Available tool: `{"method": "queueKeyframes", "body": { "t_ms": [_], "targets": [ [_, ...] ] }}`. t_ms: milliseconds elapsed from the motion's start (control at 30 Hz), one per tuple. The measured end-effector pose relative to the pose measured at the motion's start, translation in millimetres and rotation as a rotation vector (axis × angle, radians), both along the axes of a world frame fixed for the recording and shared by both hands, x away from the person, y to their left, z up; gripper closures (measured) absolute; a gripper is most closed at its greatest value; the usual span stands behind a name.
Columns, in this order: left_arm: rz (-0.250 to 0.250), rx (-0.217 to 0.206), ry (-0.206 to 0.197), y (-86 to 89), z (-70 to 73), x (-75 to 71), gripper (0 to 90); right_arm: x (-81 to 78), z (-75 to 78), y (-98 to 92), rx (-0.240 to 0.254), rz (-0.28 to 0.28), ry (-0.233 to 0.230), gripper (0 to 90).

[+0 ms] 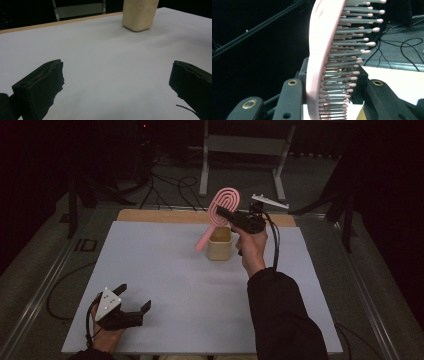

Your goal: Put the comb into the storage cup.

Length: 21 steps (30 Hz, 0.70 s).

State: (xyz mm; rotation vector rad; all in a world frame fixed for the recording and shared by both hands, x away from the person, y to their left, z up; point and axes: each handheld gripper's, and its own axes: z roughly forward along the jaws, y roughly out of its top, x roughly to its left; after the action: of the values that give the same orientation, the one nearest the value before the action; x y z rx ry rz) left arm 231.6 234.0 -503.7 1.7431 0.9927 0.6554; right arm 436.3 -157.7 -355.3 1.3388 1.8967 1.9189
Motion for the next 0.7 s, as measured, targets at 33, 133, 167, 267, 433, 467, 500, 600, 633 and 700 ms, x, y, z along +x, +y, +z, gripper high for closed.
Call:
{"method": "queueKeyframes", "body": {
  "t_ms": [33,133,167,267,433,467,500,600,633,700],
  "targets": [
    [0.0,-0.001,0.0,-0.1,0.0,0.0,0.0,0.4,0.3,-0.7,-0.001,-0.003,0.0,63.6],
    [0.0,-0.001,-0.001,-0.1,0.0,-0.1,0.1,1.0,0.9,-1.9,-0.001,-0.008,-0.005,63.6],
    [0.0,-0.002,0.0,0.0,0.0,-0.1,0.1,1.0,1.2,-2.5,-0.002,-0.009,-0.006,63.6],
    [0.0,-0.001,0.0,-0.2,-0.1,-0.1,0.0,2.4,1.8,-5.7,-0.002,-0.023,-0.008,63.6],
    [-0.003,0.001,0.003,-0.6,-0.2,0.1,0.1,4.1,2.5,-9.1,0.0,-0.033,-0.009,63.6],
    [-0.003,0.0,0.002,-0.7,-0.2,0.0,0.0,4.4,2.7,-9.5,-0.001,-0.037,-0.009,63.6],
    [-0.003,0.001,0.002,-0.7,-0.2,0.0,0.0,4.9,3.0,-10.1,0.0,-0.04,-0.009,63.6],
    [-0.001,0.003,0.001,-0.5,-0.1,-0.1,0.0,5.8,4.6,-11.6,0.001,-0.047,-0.011,63.6],
    [-0.001,0.003,-0.001,-0.4,0.0,-0.1,0.1,6.1,5.1,-12.2,-0.001,-0.048,-0.012,63.6],
    [0.0,0.001,-0.001,-0.3,0.0,-0.1,0.1,7.1,6.3,-13.1,-0.006,-0.055,-0.016,63.6]
  ]
}}
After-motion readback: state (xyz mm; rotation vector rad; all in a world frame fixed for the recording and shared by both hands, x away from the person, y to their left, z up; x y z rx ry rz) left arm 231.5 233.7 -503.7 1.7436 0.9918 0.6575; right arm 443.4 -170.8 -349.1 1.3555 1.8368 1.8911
